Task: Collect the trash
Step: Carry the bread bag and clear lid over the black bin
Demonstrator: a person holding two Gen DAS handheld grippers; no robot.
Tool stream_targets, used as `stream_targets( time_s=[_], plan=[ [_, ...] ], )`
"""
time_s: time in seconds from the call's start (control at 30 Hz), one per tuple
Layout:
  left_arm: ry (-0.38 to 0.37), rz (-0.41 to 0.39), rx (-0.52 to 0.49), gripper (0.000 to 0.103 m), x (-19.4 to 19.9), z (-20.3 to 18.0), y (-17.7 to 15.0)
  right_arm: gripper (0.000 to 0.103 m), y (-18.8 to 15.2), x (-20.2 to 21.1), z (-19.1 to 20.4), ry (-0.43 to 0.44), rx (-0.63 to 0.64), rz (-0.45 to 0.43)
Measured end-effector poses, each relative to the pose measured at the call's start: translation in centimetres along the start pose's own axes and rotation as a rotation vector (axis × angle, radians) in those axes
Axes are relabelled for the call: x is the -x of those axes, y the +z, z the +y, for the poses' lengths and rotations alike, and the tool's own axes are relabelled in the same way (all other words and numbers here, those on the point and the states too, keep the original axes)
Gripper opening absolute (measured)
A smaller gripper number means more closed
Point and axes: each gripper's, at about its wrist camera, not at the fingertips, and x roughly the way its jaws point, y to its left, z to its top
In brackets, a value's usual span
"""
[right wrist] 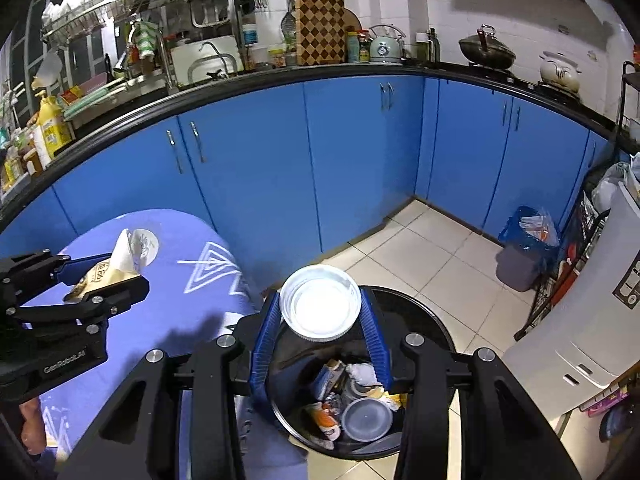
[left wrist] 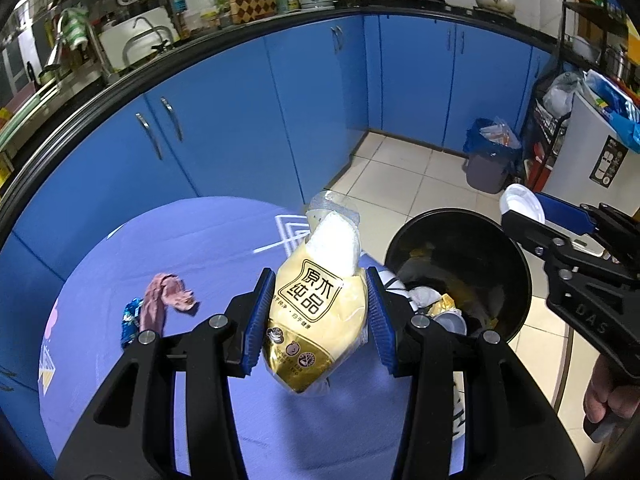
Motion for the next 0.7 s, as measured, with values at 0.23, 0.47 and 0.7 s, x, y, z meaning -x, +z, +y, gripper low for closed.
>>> stream_targets(
  time_s=[0.23, 0.47, 0.7],
  plan=[
    [-0.013, 0.010, -0.026, 0.046, -1.3, -2.2, 1.4, 0.080, -0.3, -0.2, -2.5, -0.033, -0.050, -0.036],
    [-0.044, 0.018, -0.068, 0.046, -2.1, -5.0, 2.3, 0.080, -1.6, 0.0, -5.7, -0.104, -0.094, -0.032],
    [-0.075, 0.017, -0.118, 0.050, -2.5, -8.5, 3.0, 0.080, -2.6, 1.1, -8.5, -0.148, -0.124, -0.026]
  ],
)
